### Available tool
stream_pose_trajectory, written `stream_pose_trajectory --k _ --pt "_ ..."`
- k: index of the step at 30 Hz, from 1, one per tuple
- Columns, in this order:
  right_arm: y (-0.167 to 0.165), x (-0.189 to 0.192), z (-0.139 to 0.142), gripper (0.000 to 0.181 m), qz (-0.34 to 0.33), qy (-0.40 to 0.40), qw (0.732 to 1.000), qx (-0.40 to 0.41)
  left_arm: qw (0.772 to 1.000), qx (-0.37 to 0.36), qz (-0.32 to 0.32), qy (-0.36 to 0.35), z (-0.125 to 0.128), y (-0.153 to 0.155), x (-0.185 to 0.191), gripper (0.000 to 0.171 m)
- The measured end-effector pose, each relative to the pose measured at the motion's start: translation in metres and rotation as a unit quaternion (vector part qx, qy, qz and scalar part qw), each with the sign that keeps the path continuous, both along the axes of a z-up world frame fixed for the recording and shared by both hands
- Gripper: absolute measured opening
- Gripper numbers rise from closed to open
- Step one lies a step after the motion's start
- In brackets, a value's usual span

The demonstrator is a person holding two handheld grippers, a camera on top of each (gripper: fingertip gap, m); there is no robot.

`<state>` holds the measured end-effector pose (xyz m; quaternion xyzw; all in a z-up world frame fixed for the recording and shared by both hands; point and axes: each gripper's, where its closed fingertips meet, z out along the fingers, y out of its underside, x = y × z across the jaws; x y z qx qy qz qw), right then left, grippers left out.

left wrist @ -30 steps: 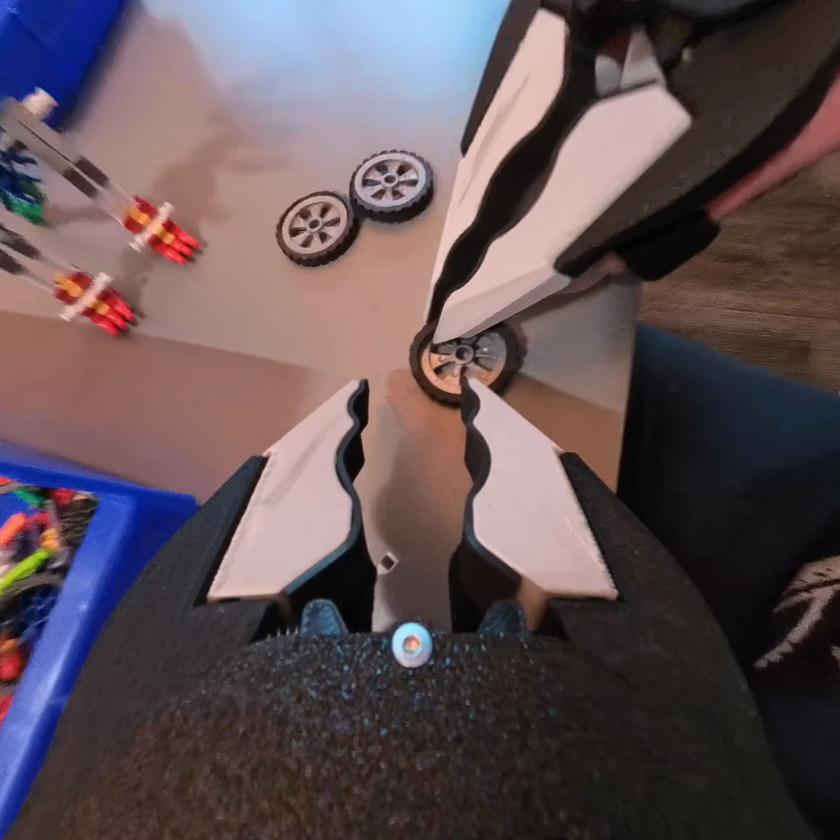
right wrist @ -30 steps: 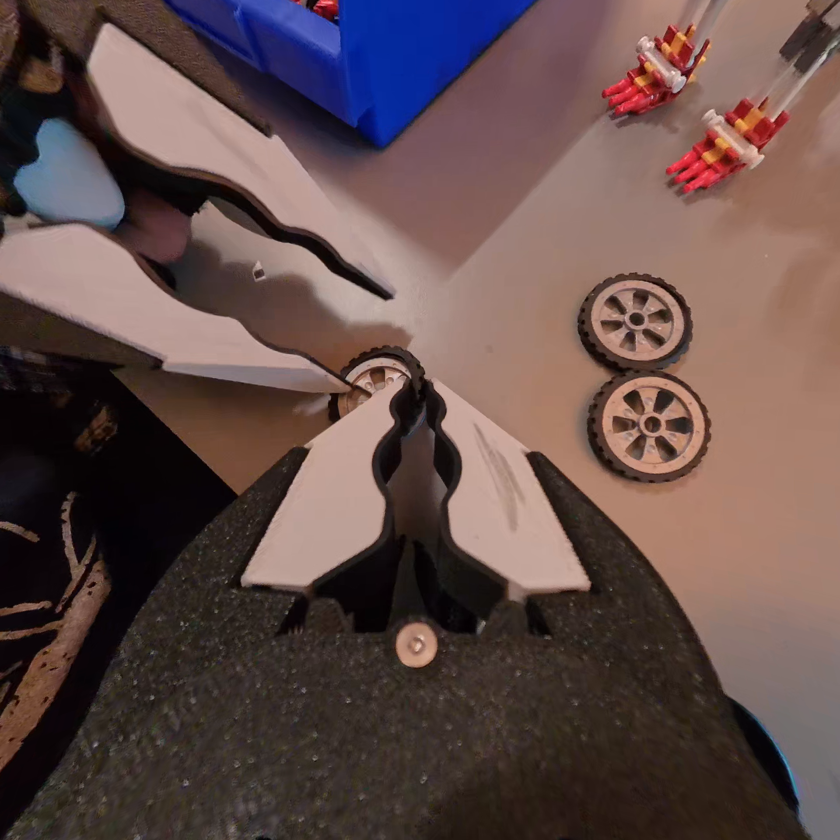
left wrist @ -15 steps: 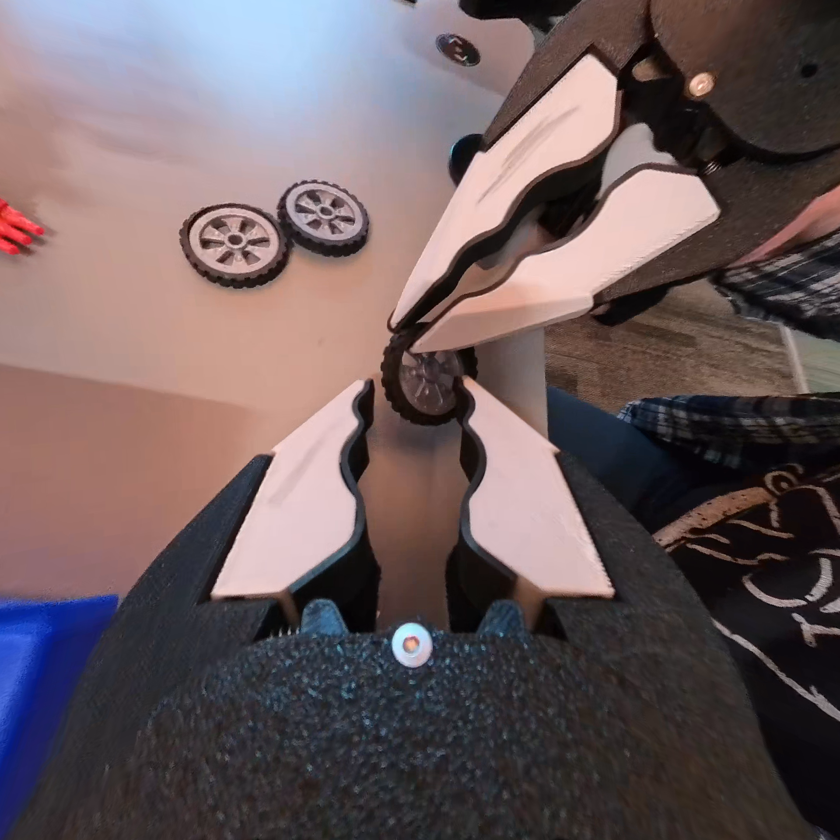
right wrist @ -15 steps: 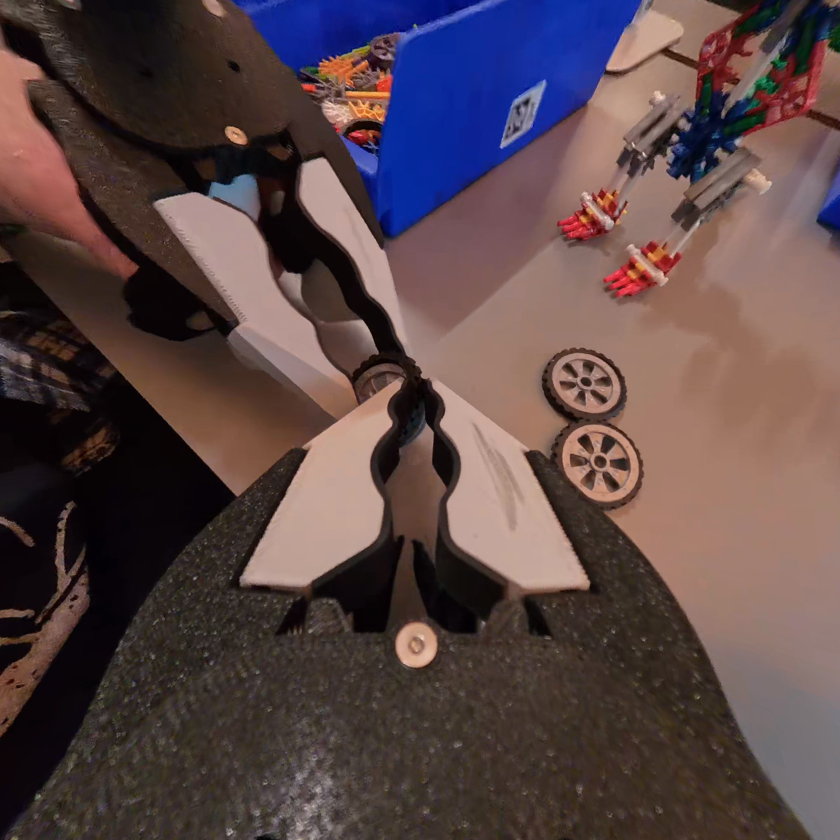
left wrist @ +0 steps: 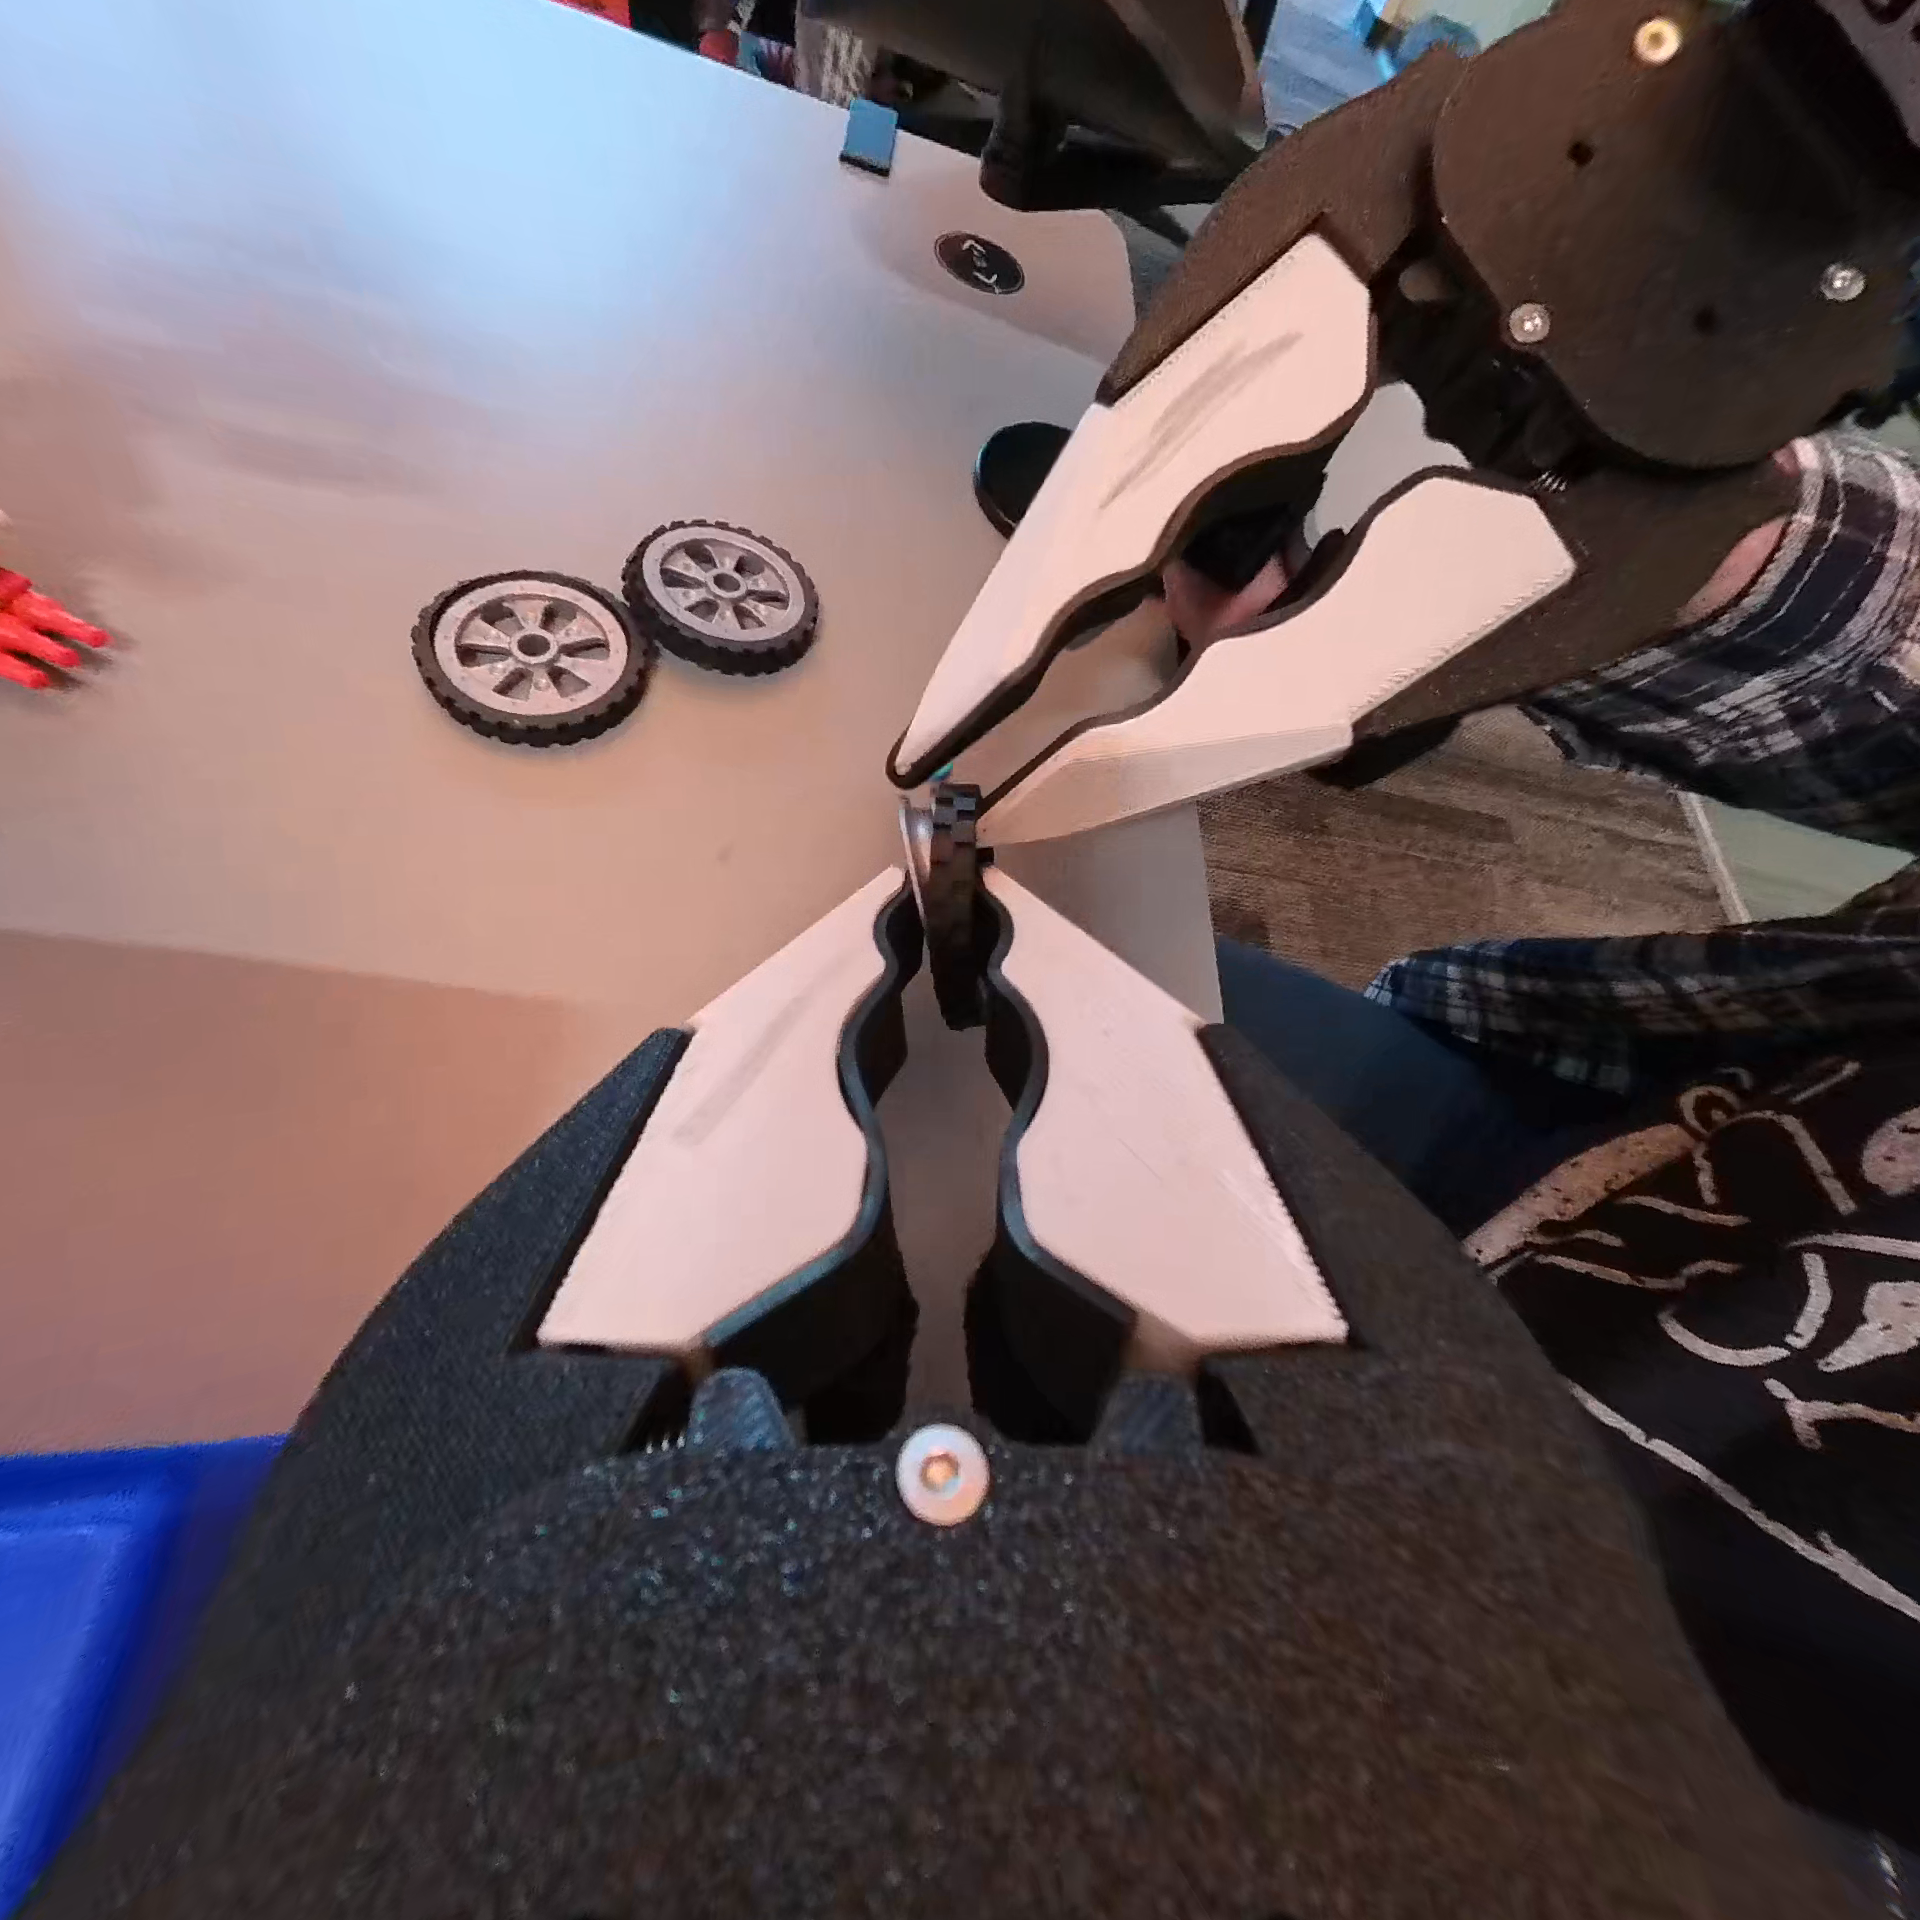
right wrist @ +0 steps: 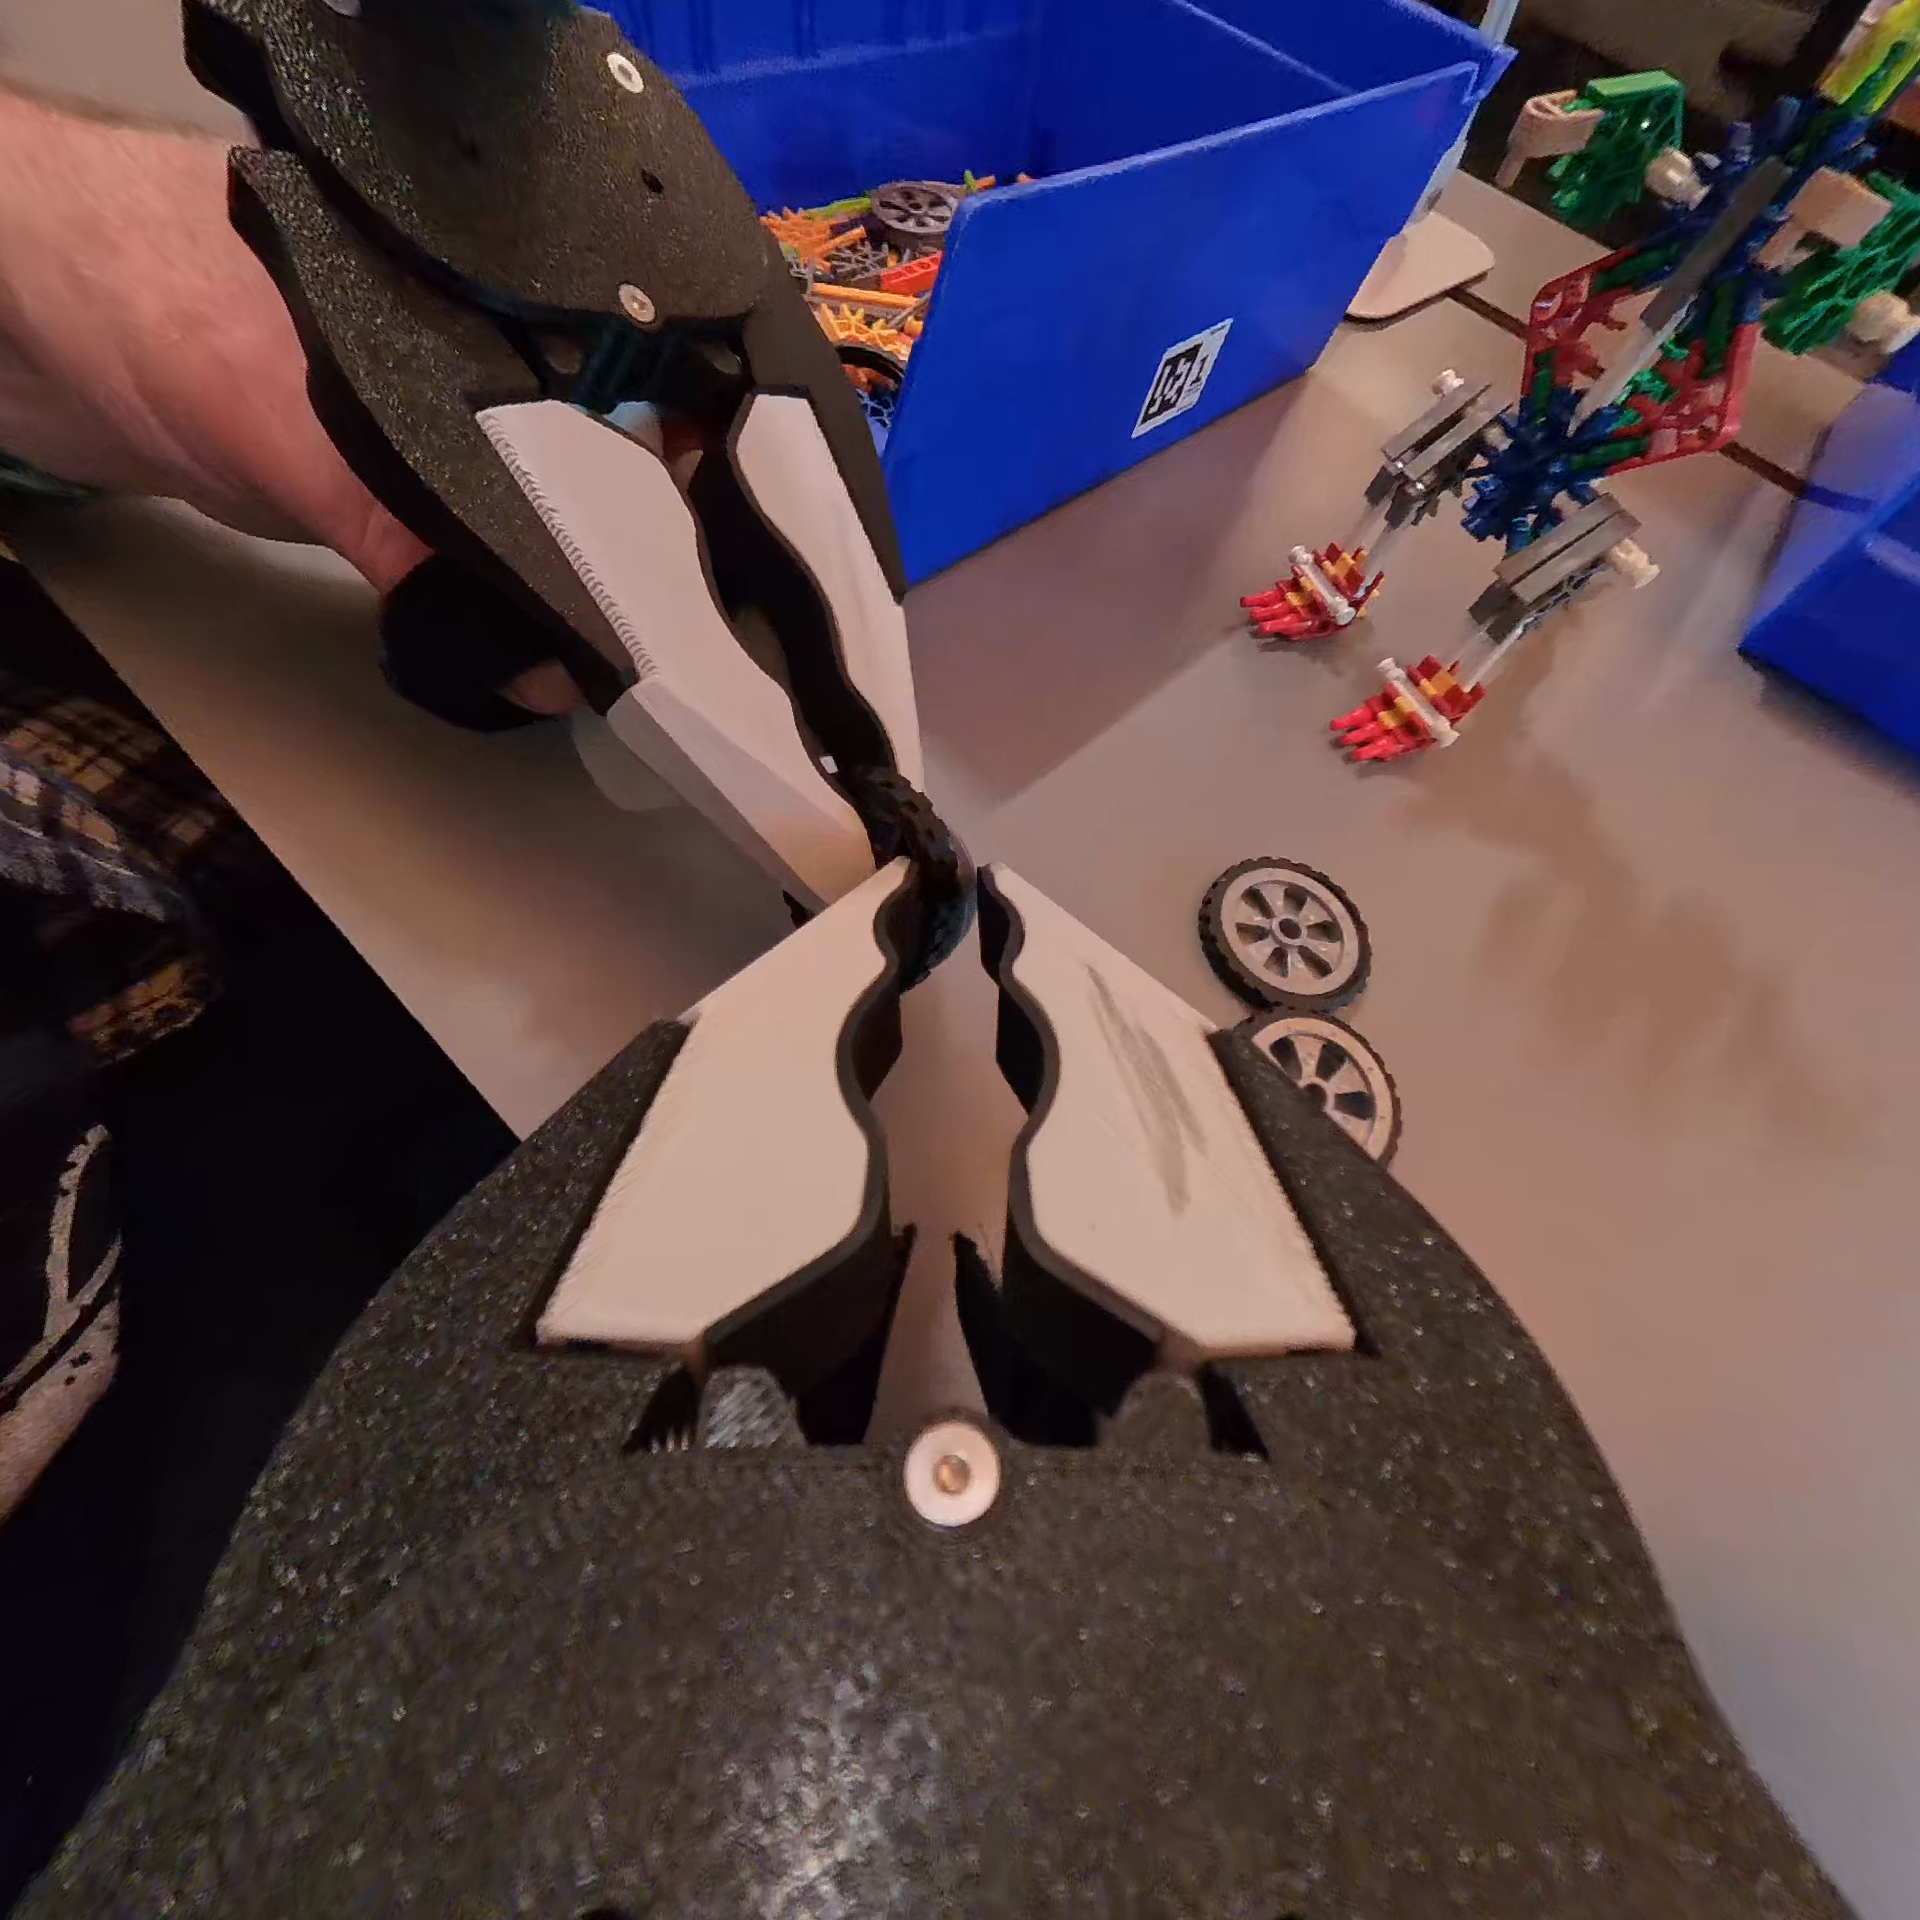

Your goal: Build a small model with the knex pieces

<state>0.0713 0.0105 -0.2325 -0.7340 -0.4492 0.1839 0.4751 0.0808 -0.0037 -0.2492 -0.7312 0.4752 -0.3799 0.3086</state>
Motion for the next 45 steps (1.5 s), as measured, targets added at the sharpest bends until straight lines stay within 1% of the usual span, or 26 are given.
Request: stream_pose_trajectory --k 4,7,12,15,17,19,22,23,28,30,33,34,35,36,38,42,45 --pt "-0.004 0.0 -0.004 0.009 0.022 -0.003 1.0 -0.013 0.999 0.037 -0.018 0.021 -0.004 -0.003 -0.001 0.006" --pt "-0.005 0.0 -0.002 0.005 0.029 -0.017 0.999 0.011 0.999 0.045 -0.02 0.014 -0.001 -0.004 0.0 0.007" --pt "-0.012 -0.004 0.007 0.004 0.053 0.023 0.998 0.006 0.997 0.056 -0.05 0.002 0.006 -0.01 -0.004 0.006" --pt "-0.012 -0.004 0.01 0.004 0.055 0.045 0.997 -0.007 0.998 0.051 -0.049 -0.004 0.009 -0.011 -0.003 0.007" --pt "-0.009 -0.003 0.01 0.004 0.035 0.019 0.999 0.016 0.998 0.049 -0.034 -0.002 0.009 -0.008 -0.003 0.007" --pt "-0.003 -0.003 0.009 0.004 -0.002 -0.019 0.999 0.05 1.0 0.023 -0.009 -0.007 0.009 -0.002 -0.003 0.006" --pt "0.005 -0.001 0.005 0.004 -0.048 -0.106 0.986 0.117 1.0 0.009 0.012 0.0 0.004 0.003 -0.003 0.006" --pt "0.006 -0.002 0.004 0.004 -0.056 -0.116 0.984 0.124 1.0 0.011 0.014 0.002 0.003 0.004 -0.004 0.006" --pt "0.004 -0.002 0.002 0.003 -0.049 -0.052 0.995 0.074 1.0 0.017 0.015 0.011 0.002 0.002 -0.003 0.006" --pt "0.005 -0.001 0.003 0.003 -0.059 -0.086 0.988 0.11 0.999 0.025 0.019 0.018 0.002 0.004 -0.003 0.006" --pt "0.007 -0.001 0.003 0.002 -0.07 -0.128 0.978 0.15 0.999 0.019 0.029 0.016 0.001 0.006 -0.003 0.006" --pt "0.007 -0.001 0.002 0.002 -0.068 -0.124 0.979 0.146 0.999 0.025 0.029 0.02 0.0 0.006 -0.004 0.006" --pt "0.006 -0.002 0.001 0.002 -0.063 -0.099 0.985 0.123 0.999 0.023 0.026 0.019 -0.001 0.004 -0.005 0.006" --pt "0.004 -0.003 0.001 0.002 -0.057 -0.06 0.993 0.087 1.0 0.016 0.021 0.015 0.0 0.002 -0.005 0.006" --pt "0.002 -0.004 0.003 0.002 -0.043 0.008 0.999 0.03 1.0 0.022 0.009 0.005 0.003 -0.001 -0.004 0.007" --pt "-0.006 -0.006 0.004 0.002 0.005 0.071 0.997 -0.04 0.999 0.029 -0.026 -0.001 0.006 -0.009 -0.005 0.008" --pt "-0.014 -0.007 0.005 0.002 0.05 0.099 0.991 -0.078 0.998 0.032 -0.053 0.0 0.007 -0.017 -0.006 0.008"
